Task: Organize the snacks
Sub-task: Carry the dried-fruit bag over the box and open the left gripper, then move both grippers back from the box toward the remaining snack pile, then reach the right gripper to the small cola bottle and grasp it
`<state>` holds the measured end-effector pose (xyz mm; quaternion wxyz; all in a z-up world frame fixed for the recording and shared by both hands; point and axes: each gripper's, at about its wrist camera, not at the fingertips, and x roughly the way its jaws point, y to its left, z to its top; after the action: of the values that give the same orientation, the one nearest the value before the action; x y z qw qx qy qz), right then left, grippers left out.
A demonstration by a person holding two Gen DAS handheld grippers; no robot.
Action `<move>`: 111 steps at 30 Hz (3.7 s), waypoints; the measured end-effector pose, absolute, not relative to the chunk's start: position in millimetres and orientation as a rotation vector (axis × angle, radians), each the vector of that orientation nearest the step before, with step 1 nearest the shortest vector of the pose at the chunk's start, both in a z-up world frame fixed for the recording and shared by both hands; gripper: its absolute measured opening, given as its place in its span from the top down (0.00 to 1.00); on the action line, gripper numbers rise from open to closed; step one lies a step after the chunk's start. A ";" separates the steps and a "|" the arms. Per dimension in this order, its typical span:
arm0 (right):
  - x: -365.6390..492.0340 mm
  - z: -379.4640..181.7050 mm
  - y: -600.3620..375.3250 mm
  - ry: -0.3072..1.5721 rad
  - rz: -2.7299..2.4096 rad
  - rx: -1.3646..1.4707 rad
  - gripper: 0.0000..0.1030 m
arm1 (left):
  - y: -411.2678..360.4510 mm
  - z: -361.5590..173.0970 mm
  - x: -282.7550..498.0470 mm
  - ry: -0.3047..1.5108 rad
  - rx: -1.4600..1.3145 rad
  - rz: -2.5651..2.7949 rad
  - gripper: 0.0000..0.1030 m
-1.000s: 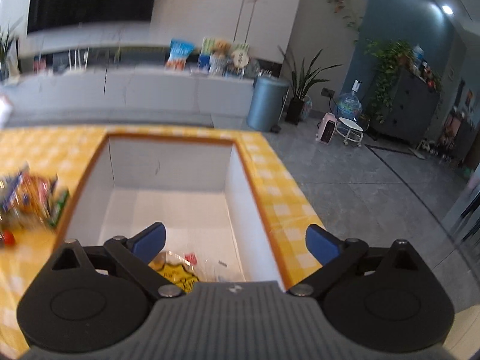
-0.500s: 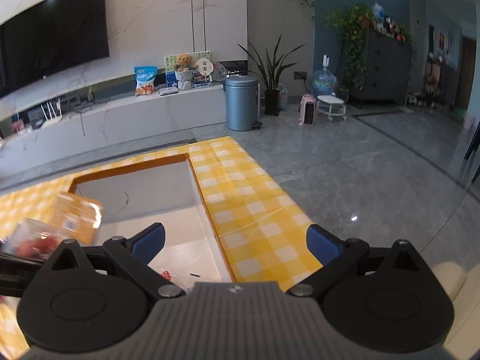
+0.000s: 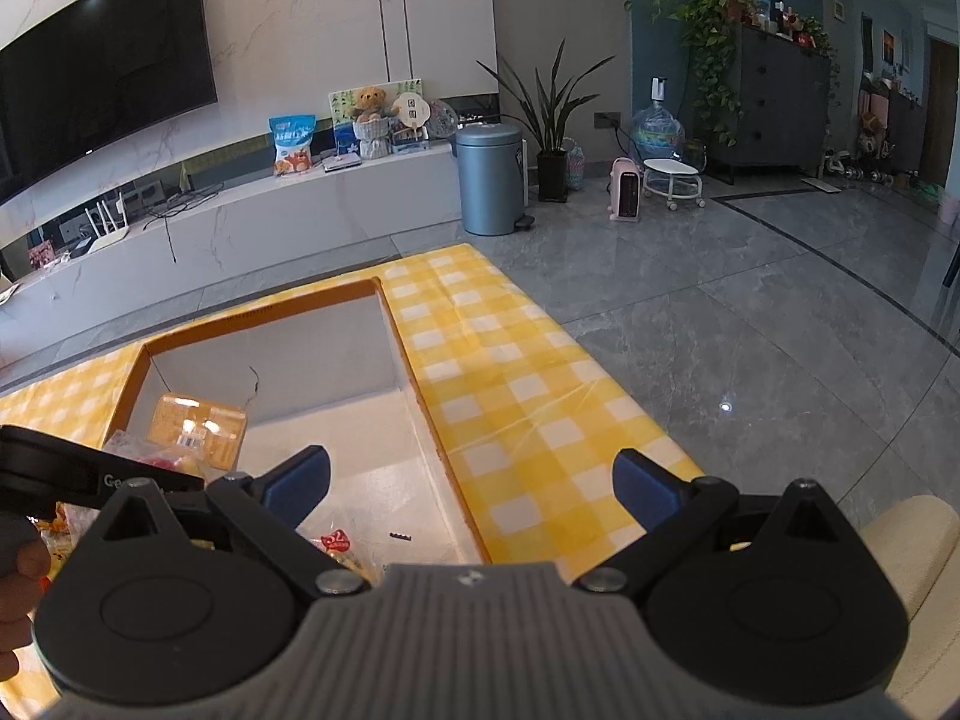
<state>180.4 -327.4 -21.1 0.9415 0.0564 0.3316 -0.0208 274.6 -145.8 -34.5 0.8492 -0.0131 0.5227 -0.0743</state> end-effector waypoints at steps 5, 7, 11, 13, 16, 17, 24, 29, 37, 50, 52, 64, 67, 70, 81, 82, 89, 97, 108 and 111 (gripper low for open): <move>183.0 -23.5 -324.1 0.681 -0.041 0.099 0.05 | -144.3 -27.8 269.9 1.115 -0.032 -0.163 0.21; 184.5 -25.0 -323.6 0.684 -0.048 0.101 0.05 | -140.7 -22.4 266.1 1.111 -0.054 -0.170 0.17; 185.3 -26.4 -320.2 0.688 -0.048 0.089 0.05 | -134.6 -3.8 255.6 1.064 -0.062 -0.273 0.14; 184.0 -25.7 -317.2 0.684 -0.047 0.076 0.05 | -130.7 6.5 249.7 1.039 -0.071 -0.283 0.14; 183.5 -23.2 -312.8 0.677 -0.039 0.067 0.05 | -122.9 22.2 240.8 0.993 -0.086 -0.268 0.13; 183.2 -22.4 -311.4 0.675 -0.038 0.063 0.05 | -122.4 26.8 238.5 0.984 -0.081 -0.269 0.13; 178.9 -17.8 -299.4 0.656 -0.014 0.051 0.05 | -115.5 57.8 220.6 0.923 0.033 -0.266 0.13; 172.6 -9.3 -293.1 0.631 0.034 0.099 0.05 | -93.1 81.9 206.4 0.881 0.055 -0.230 0.13; 162.8 4.5 -275.1 0.590 0.085 0.106 0.03 | -34.4 95.4 177.6 0.876 0.044 -0.136 0.13; 135.2 46.0 -236.4 0.524 0.242 0.220 0.03 | 51.6 82.5 142.7 0.832 -0.069 -0.053 0.13; 131.2 52.4 -223.2 0.514 0.292 0.244 0.03 | 64.5 77.3 143.7 0.839 -0.102 -0.041 0.13; 142.8 20.7 -122.1 0.638 0.424 0.206 0.03 | 112.4 38.5 150.0 0.863 -0.149 0.012 0.13; 150.9 5.1 -104.4 0.689 0.444 0.175 0.03 | 129.5 22.4 150.7 0.869 -0.204 0.033 0.13; 162.2 -6.8 -94.9 0.733 0.419 0.189 0.03 | 149.3 5.4 151.7 0.880 -0.268 0.030 0.13; 148.5 -63.3 -9.6 0.744 0.629 -0.165 0.03 | 185.8 -23.1 153.6 0.838 -0.295 0.135 0.14; 143.5 -71.5 2.9 0.732 0.660 -0.254 0.03 | 188.9 -26.9 153.5 0.852 -0.306 0.143 0.14; 160.2 -110.6 38.9 0.767 0.762 -0.412 0.12 | 197.3 -35.7 154.4 0.886 -0.334 0.178 0.14; 177.2 -127.0 42.4 0.815 0.743 -0.401 0.39 | 197.9 -39.5 154.8 0.902 -0.339 0.178 0.14; 159.7 -119.6 24.9 0.937 0.801 -0.292 0.75 | 195.4 -43.6 154.6 0.936 -0.344 0.161 0.14; 156.8 -121.6 34.5 0.917 0.835 -0.310 0.33 | 194.8 -41.6 154.1 0.931 -0.341 0.157 0.14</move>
<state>156.8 34.5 -121.6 0.8025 -0.1448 0.4281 0.3895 154.1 194.8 -41.6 0.8766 -0.1636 0.4463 0.0751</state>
